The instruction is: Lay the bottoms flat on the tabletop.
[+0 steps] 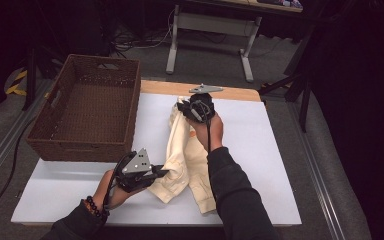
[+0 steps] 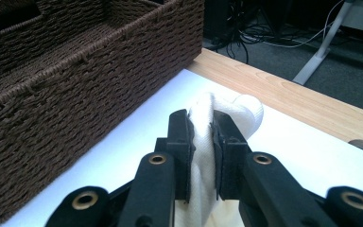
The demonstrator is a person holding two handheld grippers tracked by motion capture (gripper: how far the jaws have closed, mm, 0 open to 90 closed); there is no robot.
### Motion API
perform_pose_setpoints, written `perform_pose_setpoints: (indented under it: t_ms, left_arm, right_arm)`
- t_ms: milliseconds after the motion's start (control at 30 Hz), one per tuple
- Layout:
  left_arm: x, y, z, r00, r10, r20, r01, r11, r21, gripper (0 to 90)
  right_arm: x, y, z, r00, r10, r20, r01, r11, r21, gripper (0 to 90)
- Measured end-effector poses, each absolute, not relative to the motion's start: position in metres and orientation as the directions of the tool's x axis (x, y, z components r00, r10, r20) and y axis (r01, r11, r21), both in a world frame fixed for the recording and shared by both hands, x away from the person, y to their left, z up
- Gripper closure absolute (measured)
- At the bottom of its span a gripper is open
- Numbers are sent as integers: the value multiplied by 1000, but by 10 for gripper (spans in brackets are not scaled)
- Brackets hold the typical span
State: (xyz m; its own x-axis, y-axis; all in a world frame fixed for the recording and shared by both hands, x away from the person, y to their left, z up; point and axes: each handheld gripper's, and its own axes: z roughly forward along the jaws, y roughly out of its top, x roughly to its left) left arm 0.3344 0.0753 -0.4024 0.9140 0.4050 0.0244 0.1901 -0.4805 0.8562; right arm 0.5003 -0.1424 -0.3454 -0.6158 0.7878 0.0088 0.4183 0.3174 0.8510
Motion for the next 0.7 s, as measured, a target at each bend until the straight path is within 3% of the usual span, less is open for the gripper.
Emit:
perform_pose_setpoints:
  t_ms: [700]
  left_arm:
    - [337, 63, -403, 921, 389, 29, 177, -483, 857, 831]
  right_arm:
    - [501, -151, -347, -614, 789, -1, 420, 328, 846, 799]
